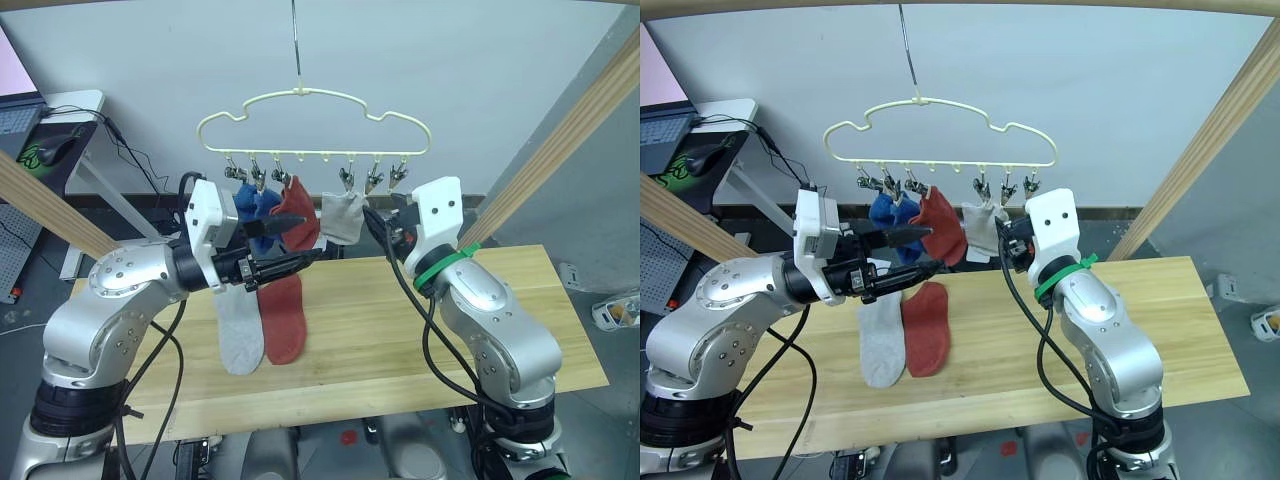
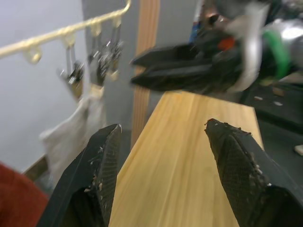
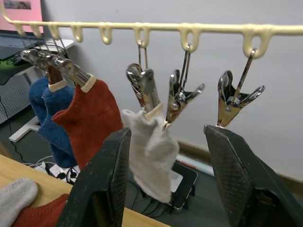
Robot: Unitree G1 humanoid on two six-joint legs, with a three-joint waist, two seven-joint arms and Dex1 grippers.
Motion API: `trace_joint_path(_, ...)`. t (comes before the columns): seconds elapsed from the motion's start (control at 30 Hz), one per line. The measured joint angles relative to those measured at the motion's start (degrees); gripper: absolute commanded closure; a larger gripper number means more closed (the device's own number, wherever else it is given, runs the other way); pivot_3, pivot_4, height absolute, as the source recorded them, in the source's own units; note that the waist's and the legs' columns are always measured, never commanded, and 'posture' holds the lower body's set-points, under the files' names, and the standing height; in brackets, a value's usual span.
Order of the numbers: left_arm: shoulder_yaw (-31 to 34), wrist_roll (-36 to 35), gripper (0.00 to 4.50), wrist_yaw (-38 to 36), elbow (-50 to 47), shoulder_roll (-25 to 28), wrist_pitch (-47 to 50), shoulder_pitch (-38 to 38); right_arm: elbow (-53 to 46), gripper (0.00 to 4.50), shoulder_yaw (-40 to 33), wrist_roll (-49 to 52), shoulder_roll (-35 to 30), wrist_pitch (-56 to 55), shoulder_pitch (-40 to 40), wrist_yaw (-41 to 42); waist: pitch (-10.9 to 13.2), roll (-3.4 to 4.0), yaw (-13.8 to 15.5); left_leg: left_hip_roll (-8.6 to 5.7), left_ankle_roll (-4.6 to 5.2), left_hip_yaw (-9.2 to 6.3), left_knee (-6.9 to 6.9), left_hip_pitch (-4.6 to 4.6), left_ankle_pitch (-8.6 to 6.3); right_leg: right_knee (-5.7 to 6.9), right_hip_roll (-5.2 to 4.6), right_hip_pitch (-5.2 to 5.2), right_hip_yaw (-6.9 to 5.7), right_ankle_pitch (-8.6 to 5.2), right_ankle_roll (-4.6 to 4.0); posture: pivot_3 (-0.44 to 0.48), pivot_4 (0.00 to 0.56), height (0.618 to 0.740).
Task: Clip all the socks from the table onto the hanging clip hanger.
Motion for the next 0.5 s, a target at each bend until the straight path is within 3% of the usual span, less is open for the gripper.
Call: trace_joint_path(0.5, -0.04, 0.19, 1.44, -1.67, 1.66, 0.49, 1.44, -2.87, 8.41, 1.97, -0.55, -1.79, 3.97, -4.34, -3.23, -1.16, -0.01, 0.00, 0.03, 0.00, 0.00, 0.00, -0.01, -0.02, 0.00, 0.00, 0.01, -0.02, 0.03, 0.01, -0.01, -0.184, 0.263, 0.736)
